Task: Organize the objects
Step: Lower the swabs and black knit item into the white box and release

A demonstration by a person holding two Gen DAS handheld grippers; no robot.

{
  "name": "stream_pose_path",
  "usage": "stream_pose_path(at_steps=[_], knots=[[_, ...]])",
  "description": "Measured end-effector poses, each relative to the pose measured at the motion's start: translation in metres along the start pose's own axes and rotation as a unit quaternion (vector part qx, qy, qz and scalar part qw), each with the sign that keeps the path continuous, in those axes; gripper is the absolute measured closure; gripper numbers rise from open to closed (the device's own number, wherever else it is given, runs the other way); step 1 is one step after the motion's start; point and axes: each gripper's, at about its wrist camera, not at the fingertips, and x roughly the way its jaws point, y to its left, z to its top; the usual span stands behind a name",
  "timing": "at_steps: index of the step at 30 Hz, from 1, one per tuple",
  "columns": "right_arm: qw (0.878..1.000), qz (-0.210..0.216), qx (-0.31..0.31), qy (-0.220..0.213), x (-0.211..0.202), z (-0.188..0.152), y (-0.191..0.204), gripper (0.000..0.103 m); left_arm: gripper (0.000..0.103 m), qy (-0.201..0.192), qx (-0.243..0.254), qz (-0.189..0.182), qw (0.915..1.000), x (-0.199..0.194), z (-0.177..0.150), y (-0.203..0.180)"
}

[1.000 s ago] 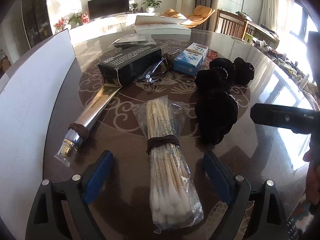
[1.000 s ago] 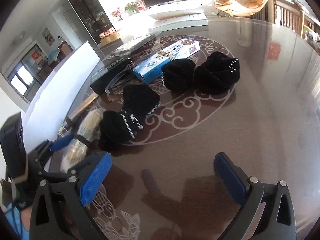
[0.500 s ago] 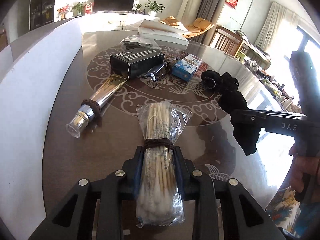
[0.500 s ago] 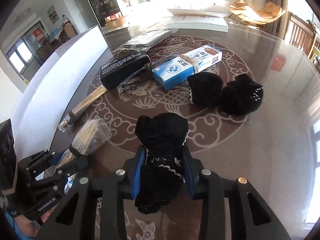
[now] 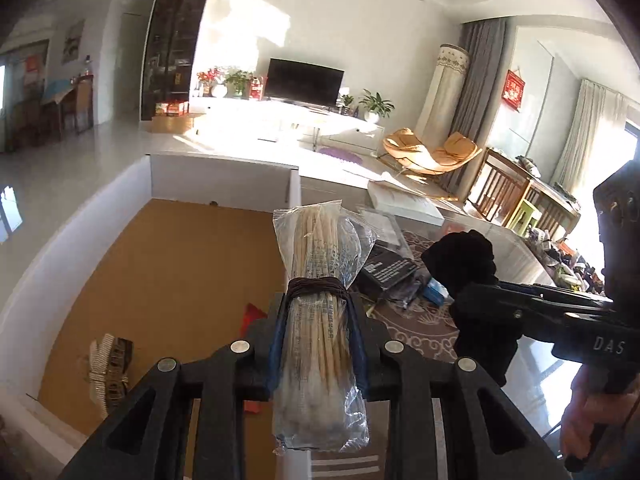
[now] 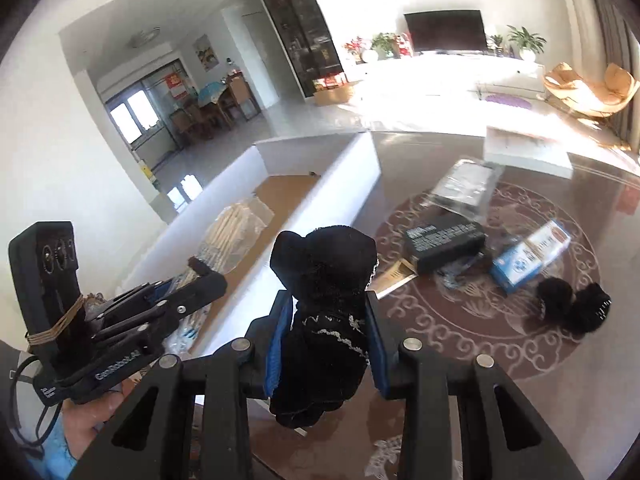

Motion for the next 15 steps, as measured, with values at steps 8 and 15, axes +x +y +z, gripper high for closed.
stream_pose_path(at_steps=[8,15], knots=[[0.995,0.06,-0.069,0.029,0.093,0.022,0.084,0.046,0.039,0.122,-0.041,0.158,0.979,0.056,-0.016,0.092],[0.999,0.029,-0.033,0.032,0.101,-0.004,0.055,0.016,0.0,0.081,-0.051,0.168,0.9812,0.046,-0.022,0.089]])
